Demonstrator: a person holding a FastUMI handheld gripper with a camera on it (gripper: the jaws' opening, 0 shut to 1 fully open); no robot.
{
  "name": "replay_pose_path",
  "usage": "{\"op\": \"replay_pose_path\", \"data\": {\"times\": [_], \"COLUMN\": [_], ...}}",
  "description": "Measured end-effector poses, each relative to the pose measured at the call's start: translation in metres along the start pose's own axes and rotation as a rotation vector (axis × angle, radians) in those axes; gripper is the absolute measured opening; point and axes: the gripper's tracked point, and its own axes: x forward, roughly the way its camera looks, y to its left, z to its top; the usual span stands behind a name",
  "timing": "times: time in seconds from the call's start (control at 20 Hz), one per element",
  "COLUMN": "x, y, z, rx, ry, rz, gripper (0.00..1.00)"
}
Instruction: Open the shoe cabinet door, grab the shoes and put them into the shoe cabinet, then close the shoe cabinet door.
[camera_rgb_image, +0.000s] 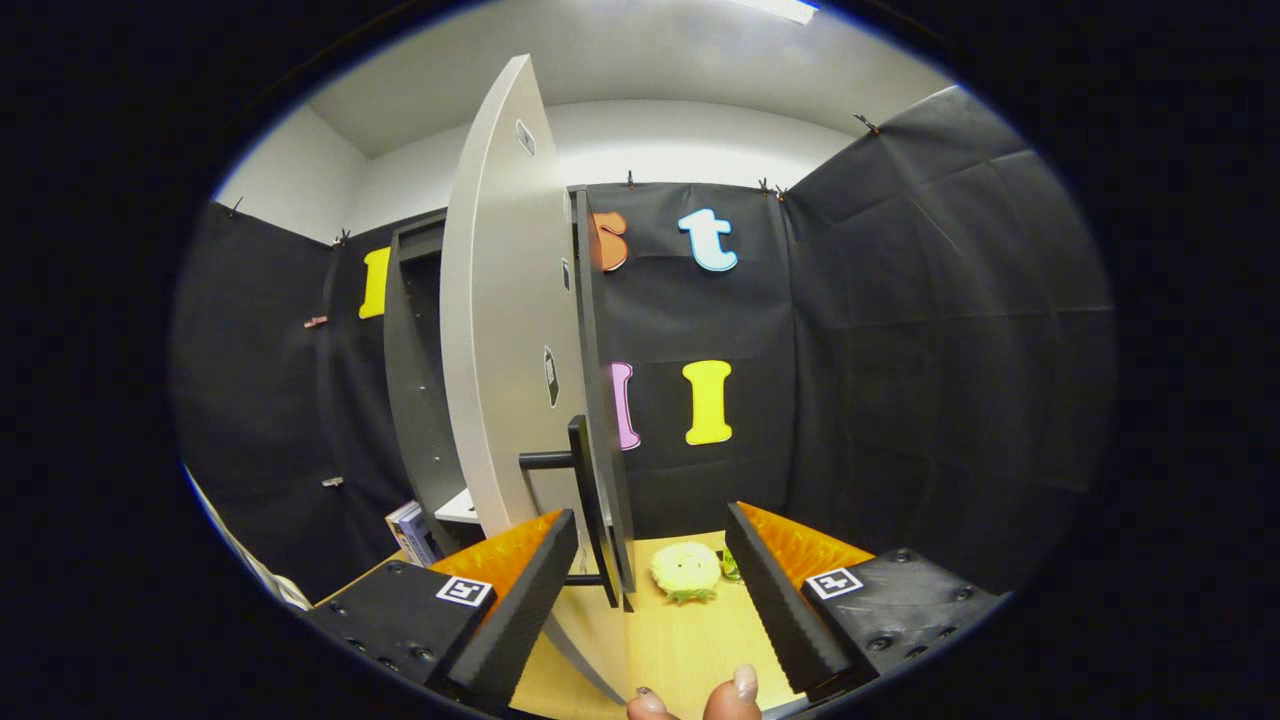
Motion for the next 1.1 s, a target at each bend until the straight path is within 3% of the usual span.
{"op": "replay_pose_path", "data": {"times": [0.4,0.85,1.1], "x": [0.019,0.044,0.062], "y": [0.081,0.170,0.222], "z": [-0.017,-0.044,-0.052], "rx": [-0.004,0.042,0.015], "ry": [0.024,0.061,0.063], "rz": [0.095,0.091,0.135], "gripper": [0.96,0.96,0.97]}}
